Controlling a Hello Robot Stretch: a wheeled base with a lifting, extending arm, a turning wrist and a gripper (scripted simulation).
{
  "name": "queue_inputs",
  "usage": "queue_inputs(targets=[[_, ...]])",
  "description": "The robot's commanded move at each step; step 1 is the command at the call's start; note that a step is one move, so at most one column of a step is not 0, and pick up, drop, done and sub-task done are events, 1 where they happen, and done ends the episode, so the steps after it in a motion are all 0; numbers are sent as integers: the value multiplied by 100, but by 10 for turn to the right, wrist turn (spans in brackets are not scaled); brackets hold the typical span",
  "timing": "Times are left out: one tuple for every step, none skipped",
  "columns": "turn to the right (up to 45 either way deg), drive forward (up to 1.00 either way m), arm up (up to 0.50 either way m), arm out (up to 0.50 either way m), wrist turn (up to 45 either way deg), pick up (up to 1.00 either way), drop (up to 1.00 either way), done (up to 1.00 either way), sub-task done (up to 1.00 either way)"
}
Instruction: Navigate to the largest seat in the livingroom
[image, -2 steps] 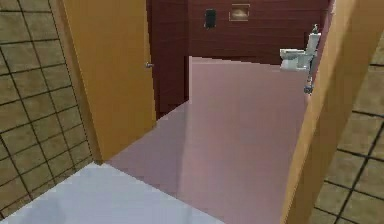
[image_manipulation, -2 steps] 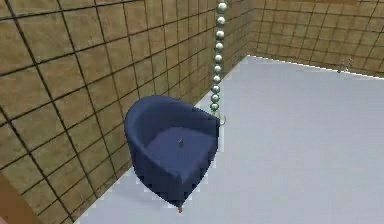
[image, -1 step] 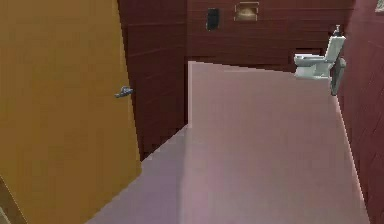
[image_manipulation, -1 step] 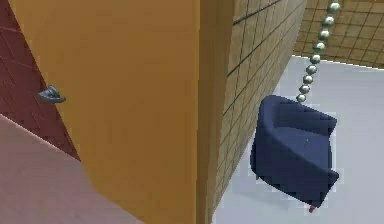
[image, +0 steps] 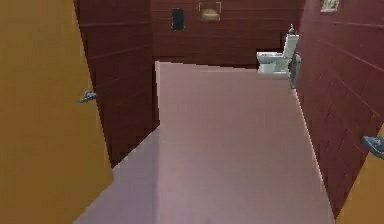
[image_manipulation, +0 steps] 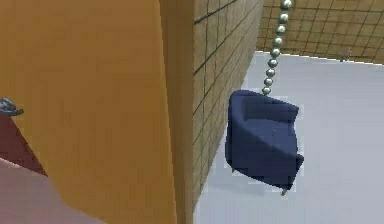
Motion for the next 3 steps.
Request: queue_inputs(targets=[[0,100,0,0,0,0,0,0,0],[0,100,0,0,0,0,0,0,0],[60,0,0,0,0,0,0,0,0]])
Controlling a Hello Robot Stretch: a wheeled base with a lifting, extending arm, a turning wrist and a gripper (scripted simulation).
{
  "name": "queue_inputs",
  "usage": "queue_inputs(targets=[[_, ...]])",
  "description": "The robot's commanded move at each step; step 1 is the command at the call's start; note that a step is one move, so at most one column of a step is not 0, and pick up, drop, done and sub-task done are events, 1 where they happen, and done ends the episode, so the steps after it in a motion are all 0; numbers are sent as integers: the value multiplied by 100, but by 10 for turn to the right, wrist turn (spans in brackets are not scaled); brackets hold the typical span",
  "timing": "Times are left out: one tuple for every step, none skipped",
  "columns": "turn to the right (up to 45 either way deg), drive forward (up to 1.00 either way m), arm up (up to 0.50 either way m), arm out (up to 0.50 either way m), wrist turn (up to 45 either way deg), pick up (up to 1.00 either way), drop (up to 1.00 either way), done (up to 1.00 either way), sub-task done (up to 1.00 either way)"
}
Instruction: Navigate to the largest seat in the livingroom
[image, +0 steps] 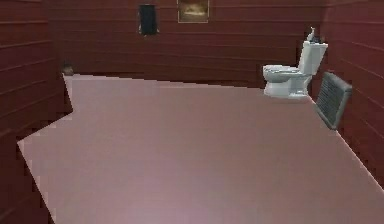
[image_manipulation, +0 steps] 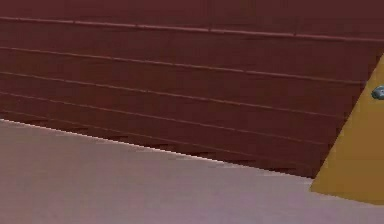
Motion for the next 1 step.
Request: queue_inputs(targets=[[0,60,0,0,0,0,0,0,0]])
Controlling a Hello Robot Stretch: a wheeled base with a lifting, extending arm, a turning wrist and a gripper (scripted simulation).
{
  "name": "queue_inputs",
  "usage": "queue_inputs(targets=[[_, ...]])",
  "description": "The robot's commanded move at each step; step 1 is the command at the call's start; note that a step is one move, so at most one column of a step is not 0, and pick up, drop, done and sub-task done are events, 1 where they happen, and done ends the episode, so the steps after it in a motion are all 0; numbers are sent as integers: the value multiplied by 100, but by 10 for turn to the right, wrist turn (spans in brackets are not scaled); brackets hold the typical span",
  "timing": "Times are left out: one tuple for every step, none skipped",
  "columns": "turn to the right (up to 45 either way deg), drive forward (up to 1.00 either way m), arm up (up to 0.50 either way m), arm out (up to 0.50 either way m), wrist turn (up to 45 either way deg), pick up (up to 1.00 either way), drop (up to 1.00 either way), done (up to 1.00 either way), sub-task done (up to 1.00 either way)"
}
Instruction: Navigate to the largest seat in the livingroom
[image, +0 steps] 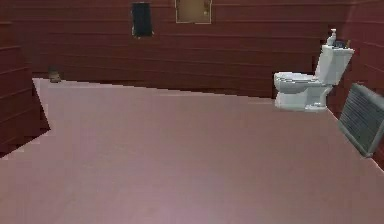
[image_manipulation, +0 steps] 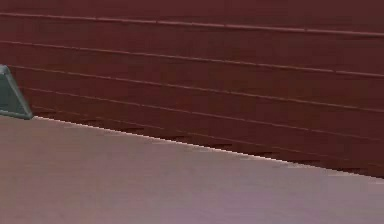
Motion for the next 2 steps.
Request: queue_inputs(targets=[[-270,0,0,0,0,0,0,0,0],[0,100,0,0,0,0,0,0,0]])
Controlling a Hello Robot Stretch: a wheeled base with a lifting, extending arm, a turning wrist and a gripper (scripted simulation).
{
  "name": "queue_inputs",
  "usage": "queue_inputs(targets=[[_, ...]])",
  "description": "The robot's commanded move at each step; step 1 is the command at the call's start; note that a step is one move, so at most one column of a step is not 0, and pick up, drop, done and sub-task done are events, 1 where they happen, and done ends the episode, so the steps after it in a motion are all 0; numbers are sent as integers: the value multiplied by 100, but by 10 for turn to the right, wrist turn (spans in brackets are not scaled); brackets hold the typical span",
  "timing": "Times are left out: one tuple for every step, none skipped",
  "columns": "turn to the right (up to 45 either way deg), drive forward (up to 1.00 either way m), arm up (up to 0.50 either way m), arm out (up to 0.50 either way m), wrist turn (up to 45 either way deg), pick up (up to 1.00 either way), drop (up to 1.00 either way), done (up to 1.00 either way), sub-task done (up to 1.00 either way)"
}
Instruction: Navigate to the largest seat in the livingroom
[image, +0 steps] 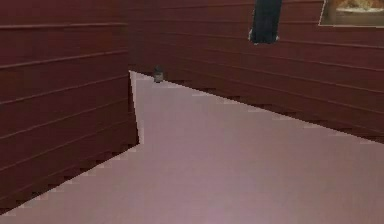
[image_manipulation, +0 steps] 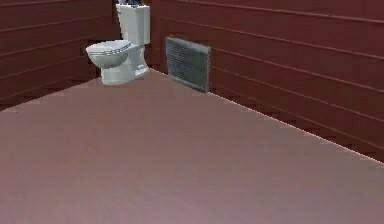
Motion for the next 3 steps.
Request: queue_inputs(targets=[[0,100,0,0,0,0,0,0,0],[0,95,0,0,0,0,0,0,0],[-390,0,0,0,0,0,0,0,0]])
